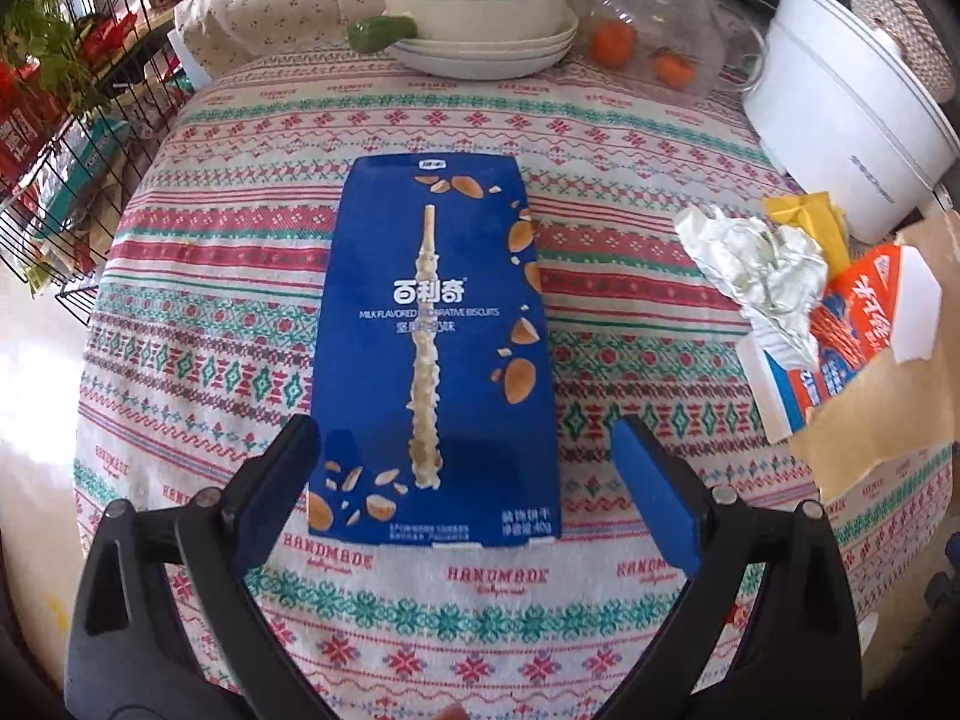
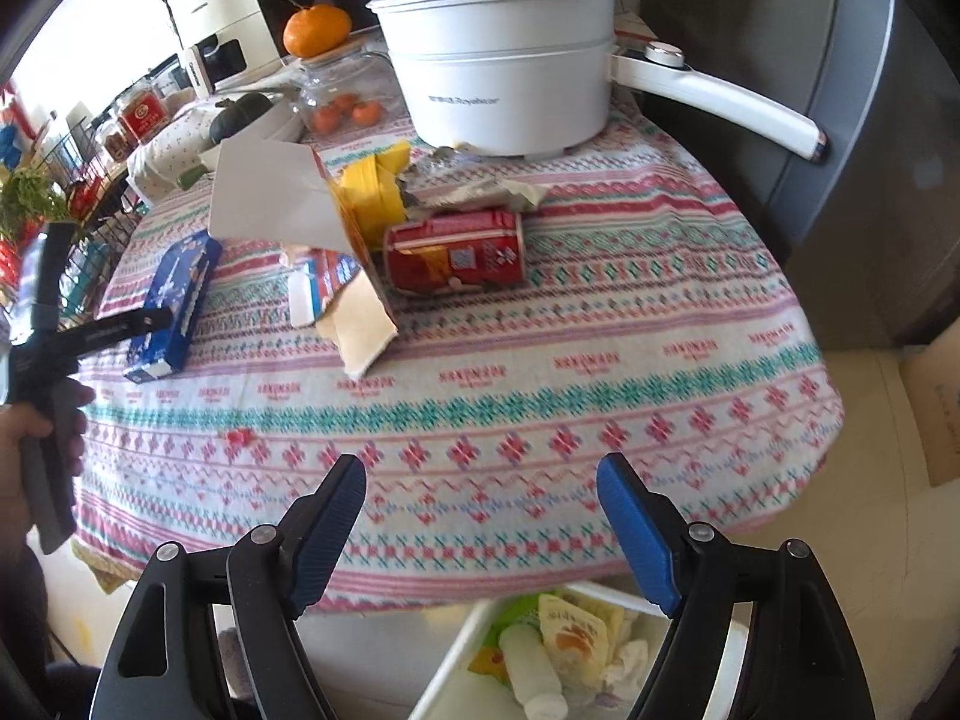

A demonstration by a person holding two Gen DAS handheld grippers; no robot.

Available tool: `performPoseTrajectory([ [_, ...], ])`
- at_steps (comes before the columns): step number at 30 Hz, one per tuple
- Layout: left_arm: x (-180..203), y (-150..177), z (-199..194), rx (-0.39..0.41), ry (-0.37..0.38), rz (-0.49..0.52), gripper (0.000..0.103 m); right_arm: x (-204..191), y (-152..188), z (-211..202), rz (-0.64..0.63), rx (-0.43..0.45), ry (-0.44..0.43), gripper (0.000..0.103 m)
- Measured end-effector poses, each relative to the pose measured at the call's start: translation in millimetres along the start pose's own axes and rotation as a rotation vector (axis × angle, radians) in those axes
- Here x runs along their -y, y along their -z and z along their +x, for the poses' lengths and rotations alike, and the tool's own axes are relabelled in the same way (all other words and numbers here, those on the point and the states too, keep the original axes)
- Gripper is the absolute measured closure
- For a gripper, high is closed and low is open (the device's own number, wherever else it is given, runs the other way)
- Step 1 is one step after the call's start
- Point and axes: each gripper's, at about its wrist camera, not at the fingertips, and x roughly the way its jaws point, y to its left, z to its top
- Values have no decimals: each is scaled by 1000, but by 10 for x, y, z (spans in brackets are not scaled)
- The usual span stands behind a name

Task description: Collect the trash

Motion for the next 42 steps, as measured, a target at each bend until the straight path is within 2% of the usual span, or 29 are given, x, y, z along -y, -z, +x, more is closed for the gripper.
performPoseTrajectory([
  [6,8,-112,154,11,-74,13,6,-128,-205,158,6,70,-35,22],
  [16,-237,-205,333,-23,-24,-66,6,-169,-395,464,68,142,-94,22],
  [18,-297,-182,366,-38,4,-97,8,-195,-404,515,65,165,-108,22],
  [20,-353,-154,358,-21,14,-113,9,-236,-417,563,59,179,-136,24],
  [25,-416,-14,295,8,24,-113,9,-339,-483,608,36,232,-136,44],
  [28,-446,93,233,27,29,-132,9,-362,-530,637,43,243,-175,65],
  [30,-455,133,168,37,33,-129,9,-369,-540,660,42,236,-198,90],
  [35,-370,189,-83,86,81,-122,10,-303,-523,588,102,233,-265,95],
  [42,-34,387,-429,131,135,-17,9,-264,-450,227,86,274,-296,98],
])
